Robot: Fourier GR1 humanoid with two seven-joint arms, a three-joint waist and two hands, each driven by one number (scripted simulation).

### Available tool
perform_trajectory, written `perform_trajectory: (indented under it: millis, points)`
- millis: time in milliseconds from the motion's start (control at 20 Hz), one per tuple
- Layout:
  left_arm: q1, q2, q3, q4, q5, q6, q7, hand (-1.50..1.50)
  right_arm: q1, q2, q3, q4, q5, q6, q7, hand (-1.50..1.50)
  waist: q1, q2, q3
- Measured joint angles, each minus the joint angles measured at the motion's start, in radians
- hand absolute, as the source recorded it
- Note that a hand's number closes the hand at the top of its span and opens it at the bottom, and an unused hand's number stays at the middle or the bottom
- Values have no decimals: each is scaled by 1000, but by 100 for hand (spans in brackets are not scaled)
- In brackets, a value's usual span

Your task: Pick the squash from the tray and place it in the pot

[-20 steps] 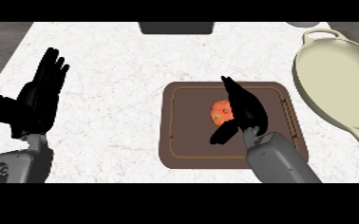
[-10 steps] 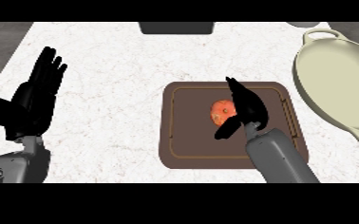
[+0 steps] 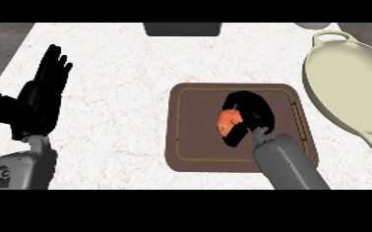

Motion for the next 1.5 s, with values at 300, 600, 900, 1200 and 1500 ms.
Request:
perform_trajectory:
  millis: [300, 600, 900, 1200, 1500]
  points:
    - [20, -6, 0, -25, -2, -9, 10, 0, 49, 15, 42, -55, 47, 27, -41, 150, -2, -2, -1]
    - [25, -9, 9, -22, 2, -12, 8, 0, 200, -40, 188, -268, 71, 113, -110, 150, -9, 0, 2]
    - [22, -5, 20, -24, 3, -17, 14, 0, 312, -72, 213, -551, 95, 146, -54, 150, -10, 2, 3]
    - [23, -4, 28, -4, -3, -13, 1, 0, 344, -53, 113, -781, 141, 6, -8, 150, -23, 0, 3]
    - [12, -8, 30, 20, -2, -18, -15, 0, 339, -67, -31, -942, 190, -81, 22, 150, -17, 3, 3]
